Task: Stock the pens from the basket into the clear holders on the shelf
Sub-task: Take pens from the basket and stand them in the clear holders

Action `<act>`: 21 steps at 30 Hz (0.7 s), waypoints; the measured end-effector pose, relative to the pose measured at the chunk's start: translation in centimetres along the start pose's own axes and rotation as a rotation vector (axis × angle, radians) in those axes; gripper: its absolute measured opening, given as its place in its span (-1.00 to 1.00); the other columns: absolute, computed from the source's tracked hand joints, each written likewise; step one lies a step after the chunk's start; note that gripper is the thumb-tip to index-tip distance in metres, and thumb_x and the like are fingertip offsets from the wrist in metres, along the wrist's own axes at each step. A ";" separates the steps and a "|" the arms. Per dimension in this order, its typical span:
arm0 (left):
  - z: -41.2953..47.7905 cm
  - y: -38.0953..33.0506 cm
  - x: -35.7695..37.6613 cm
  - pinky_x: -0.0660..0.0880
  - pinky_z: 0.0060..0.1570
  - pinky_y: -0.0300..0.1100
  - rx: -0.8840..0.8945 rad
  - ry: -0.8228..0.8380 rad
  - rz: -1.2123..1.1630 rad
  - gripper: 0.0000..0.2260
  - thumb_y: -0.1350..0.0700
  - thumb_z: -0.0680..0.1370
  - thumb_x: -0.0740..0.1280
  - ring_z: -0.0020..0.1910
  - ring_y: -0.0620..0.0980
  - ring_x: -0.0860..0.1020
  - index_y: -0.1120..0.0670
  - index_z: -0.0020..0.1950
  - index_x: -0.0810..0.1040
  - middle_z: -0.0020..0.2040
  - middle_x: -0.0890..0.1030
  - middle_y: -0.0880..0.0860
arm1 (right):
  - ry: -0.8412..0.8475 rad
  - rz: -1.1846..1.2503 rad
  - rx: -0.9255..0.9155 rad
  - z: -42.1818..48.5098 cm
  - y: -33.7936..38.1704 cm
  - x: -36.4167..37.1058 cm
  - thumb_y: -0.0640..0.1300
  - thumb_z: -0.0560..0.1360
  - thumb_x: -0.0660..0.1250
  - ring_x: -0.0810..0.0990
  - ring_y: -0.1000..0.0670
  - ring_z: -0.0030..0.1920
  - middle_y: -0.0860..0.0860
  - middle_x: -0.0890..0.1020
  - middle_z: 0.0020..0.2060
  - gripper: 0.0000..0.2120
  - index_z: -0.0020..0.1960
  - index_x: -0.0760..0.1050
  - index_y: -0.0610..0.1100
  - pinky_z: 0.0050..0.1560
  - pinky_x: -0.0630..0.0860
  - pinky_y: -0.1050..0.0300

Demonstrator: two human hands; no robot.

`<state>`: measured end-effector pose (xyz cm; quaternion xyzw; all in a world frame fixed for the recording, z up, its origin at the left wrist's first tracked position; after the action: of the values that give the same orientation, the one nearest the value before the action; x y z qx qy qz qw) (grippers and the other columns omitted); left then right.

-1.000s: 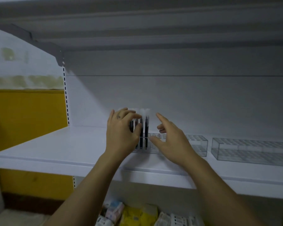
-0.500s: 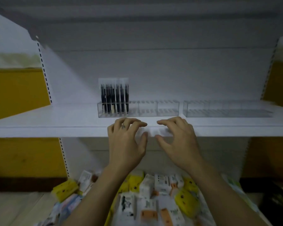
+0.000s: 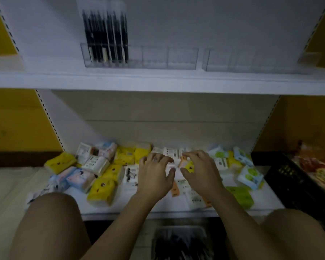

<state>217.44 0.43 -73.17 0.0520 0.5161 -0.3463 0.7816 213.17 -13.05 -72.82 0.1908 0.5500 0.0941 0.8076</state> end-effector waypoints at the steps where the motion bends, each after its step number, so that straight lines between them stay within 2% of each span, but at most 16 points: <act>1: -0.5 0.3 1.8 0.26 0.17 -0.07 -0.031 0.079 -0.005 -0.74 -0.11 0.53 0.24 0.24 -0.01 0.43 -0.11 0.18 0.55 0.15 0.57 -0.12 | 0.051 0.009 0.035 -0.6 -1.2 1.6 -0.03 0.50 0.37 0.40 -0.07 0.27 0.00 0.45 0.23 -0.56 0.36 0.42 0.00 0.25 0.34 0.05; 4: -2.4 1.0 6.6 0.22 0.25 -0.07 -0.078 0.233 -0.030 -0.70 -0.10 0.57 0.22 0.33 -0.01 0.35 -0.11 0.29 0.47 0.27 0.50 -0.09 | 0.245 0.010 0.159 -3.1 -4.8 7.1 -0.01 0.53 0.34 0.36 -0.10 0.34 -0.02 0.39 0.35 -0.50 0.44 0.31 0.02 0.29 0.37 0.01; 9: -7.5 4.2 14.1 0.34 0.21 -0.08 -0.175 0.506 -0.121 -0.70 -0.03 0.55 0.27 0.30 0.03 0.38 -0.07 0.28 0.50 0.26 0.53 -0.03 | 0.574 0.096 0.276 -6.3 -7.6 14.0 0.00 0.56 0.31 0.38 -0.12 0.34 -0.07 0.36 0.37 -0.50 0.46 0.28 -0.01 0.27 0.40 0.00; 12: -10.2 6.1 16.7 0.44 0.13 -0.12 -0.273 0.604 -0.186 -0.74 0.05 0.53 0.30 0.20 0.07 0.47 -0.01 0.21 0.56 0.18 0.58 0.01 | 0.656 0.122 0.301 -7.3 -8.6 16.2 -0.03 0.57 0.29 0.44 -0.12 0.28 -0.09 0.42 0.30 -0.57 0.41 0.35 -0.06 0.21 0.41 0.07; 15: -12.3 6.3 19.4 0.42 -0.01 -0.22 -0.328 0.753 -0.261 -0.83 0.15 0.52 0.29 0.10 0.08 0.54 0.10 0.07 0.60 0.10 0.60 0.07 | 0.754 0.158 0.353 -9.1 -9.9 18.4 -0.09 0.58 0.27 0.55 -0.13 0.08 -0.04 0.54 0.04 -0.79 0.18 0.50 -0.11 0.09 0.49 0.02; 16: -12.9 6.1 20.4 0.43 -0.07 -0.21 -0.310 0.803 -0.254 -0.88 0.17 0.51 0.27 0.04 0.10 0.56 0.11 -0.03 0.58 0.06 0.62 0.09 | 0.788 0.155 0.369 -9.8 -10.3 19.1 -0.10 0.58 0.26 0.57 -0.14 0.03 -0.05 0.57 -0.02 -0.82 0.12 0.51 -0.16 0.06 0.50 -0.01; 18: -14.1 6.4 22.2 0.49 -0.11 -0.15 -0.324 0.862 -0.230 -0.94 0.13 0.49 0.26 -0.04 0.11 0.57 0.02 -0.12 0.52 0.01 0.64 0.10 | 0.842 0.146 0.396 -10.9 -11.1 20.5 -0.09 0.57 0.27 0.59 -0.14 0.04 -0.13 0.61 0.00 -0.77 0.14 0.53 -0.20 0.10 0.52 -0.04; 20: -15.7 6.9 23.9 0.48 -0.10 -0.14 -0.373 0.907 -0.217 -0.88 0.06 0.50 0.27 0.00 0.10 0.57 0.01 0.00 0.55 0.04 0.61 0.06 | 0.883 0.187 0.442 -12.0 -11.9 21.8 -0.12 0.58 0.26 0.60 -0.15 0.02 -0.20 0.62 -0.01 -0.74 0.15 0.52 -0.28 0.15 0.52 -0.09; 21: -16.5 7.1 24.8 0.46 -0.10 -0.14 -0.383 0.950 -0.204 -0.82 0.05 0.52 0.27 0.03 0.11 0.56 0.02 0.09 0.55 0.07 0.59 0.06 | 0.908 0.199 0.459 -12.4 -12.4 22.5 -0.13 0.58 0.25 0.59 -0.10 -0.07 -0.17 0.61 -0.08 -0.77 0.12 0.52 -0.29 0.11 0.53 -0.08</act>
<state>214.60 0.92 -103.64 0.0089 0.8704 -0.2581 0.4191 209.44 -13.64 -101.13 0.3543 0.8308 0.1208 0.4118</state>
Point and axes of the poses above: each hand's wrist, its own z-axis towards the middle knuckle, its own x-axis out of the palm, y = z × x, the point moved 7 cm from there along z, towards the middle knuckle
